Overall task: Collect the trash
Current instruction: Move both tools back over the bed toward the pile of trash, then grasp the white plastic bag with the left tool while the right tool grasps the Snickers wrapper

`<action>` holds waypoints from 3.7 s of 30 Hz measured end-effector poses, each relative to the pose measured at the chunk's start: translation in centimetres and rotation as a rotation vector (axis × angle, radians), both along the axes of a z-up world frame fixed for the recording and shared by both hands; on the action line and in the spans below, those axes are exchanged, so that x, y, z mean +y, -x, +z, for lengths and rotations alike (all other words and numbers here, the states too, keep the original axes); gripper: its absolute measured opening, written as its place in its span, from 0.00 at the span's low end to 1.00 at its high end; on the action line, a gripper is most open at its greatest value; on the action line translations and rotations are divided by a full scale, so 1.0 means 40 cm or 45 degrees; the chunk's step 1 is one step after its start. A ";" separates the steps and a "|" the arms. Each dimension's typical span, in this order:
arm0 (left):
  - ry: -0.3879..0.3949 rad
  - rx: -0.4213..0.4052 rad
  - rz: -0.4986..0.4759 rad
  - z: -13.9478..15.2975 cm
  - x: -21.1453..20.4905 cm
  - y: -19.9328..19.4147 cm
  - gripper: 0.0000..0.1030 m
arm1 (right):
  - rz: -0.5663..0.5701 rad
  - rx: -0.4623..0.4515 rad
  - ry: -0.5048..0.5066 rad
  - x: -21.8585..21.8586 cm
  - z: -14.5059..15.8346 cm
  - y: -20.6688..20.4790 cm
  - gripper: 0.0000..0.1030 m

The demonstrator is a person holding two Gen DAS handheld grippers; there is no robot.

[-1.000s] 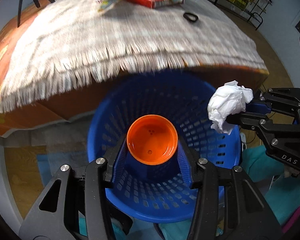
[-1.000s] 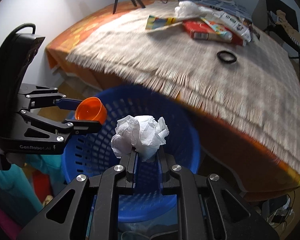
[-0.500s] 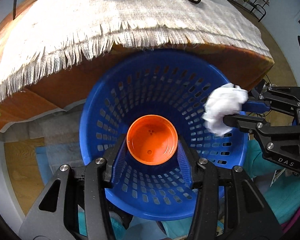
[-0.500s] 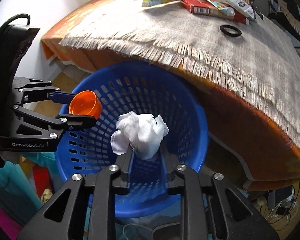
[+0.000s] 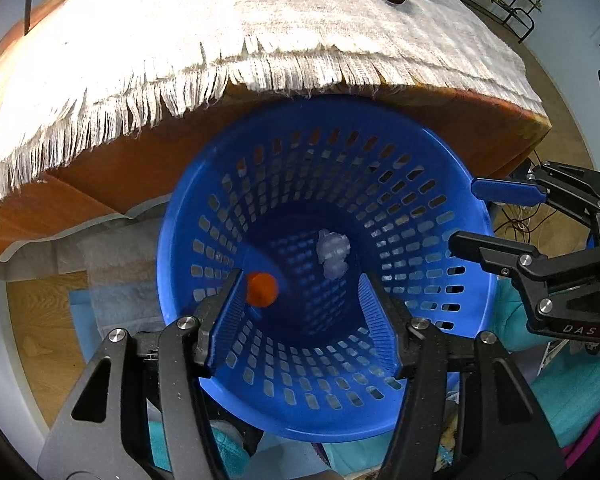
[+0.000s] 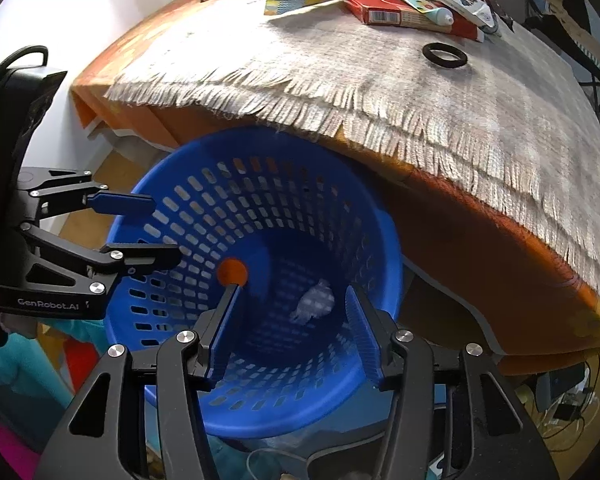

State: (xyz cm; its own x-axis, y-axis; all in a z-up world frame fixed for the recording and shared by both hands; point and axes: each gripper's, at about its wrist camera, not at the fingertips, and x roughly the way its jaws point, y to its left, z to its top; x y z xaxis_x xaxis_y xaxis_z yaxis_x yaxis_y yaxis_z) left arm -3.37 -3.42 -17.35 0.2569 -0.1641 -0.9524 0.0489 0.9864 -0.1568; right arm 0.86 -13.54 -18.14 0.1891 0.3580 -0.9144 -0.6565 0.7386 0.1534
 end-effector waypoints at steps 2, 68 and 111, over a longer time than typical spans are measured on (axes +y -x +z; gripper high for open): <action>0.001 -0.006 0.006 0.003 0.003 0.000 0.58 | -0.016 -0.001 0.012 -0.003 0.000 -0.004 0.55; 0.096 -0.383 0.237 0.302 0.156 -0.703 0.72 | -0.649 -0.077 -0.352 -0.216 0.248 -0.701 0.65; 0.223 -0.420 0.322 0.284 0.220 -0.785 0.07 | -0.755 0.132 -0.661 -0.188 0.199 -0.823 0.05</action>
